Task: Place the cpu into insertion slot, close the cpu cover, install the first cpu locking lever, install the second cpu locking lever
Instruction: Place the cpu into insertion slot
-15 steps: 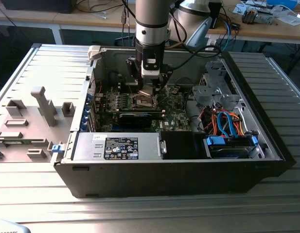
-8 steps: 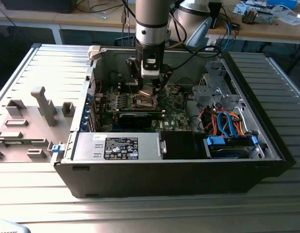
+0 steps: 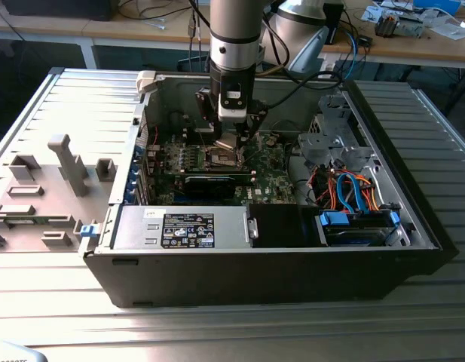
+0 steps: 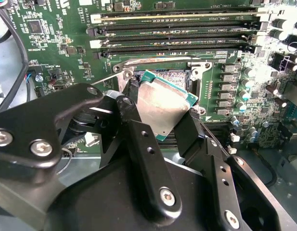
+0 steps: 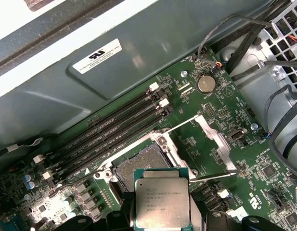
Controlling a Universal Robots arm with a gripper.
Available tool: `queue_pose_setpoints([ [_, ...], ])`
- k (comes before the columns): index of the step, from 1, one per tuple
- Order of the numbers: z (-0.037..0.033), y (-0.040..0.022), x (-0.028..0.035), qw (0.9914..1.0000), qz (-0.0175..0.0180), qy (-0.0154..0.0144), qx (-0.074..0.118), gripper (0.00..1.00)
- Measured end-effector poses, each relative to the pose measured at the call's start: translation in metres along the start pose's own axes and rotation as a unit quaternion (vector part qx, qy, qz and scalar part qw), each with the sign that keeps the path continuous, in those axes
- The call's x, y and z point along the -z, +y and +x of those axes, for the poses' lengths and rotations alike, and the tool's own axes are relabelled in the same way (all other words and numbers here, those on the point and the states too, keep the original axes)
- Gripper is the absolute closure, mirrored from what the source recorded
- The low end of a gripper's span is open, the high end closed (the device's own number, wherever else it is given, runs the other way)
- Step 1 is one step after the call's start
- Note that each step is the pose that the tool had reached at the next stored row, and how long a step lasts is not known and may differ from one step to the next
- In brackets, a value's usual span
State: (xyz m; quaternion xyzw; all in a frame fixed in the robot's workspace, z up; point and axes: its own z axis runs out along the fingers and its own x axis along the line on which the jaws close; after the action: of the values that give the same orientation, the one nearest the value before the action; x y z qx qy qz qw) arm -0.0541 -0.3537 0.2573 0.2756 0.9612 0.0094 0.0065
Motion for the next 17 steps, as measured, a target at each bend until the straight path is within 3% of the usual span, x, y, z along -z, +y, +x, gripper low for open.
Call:
queue_pose_setpoints([
  [17, 0.0000, 0.0000, -0.0005, 0.99973, 0.0002, -0.0005, -0.023, 0.46],
])
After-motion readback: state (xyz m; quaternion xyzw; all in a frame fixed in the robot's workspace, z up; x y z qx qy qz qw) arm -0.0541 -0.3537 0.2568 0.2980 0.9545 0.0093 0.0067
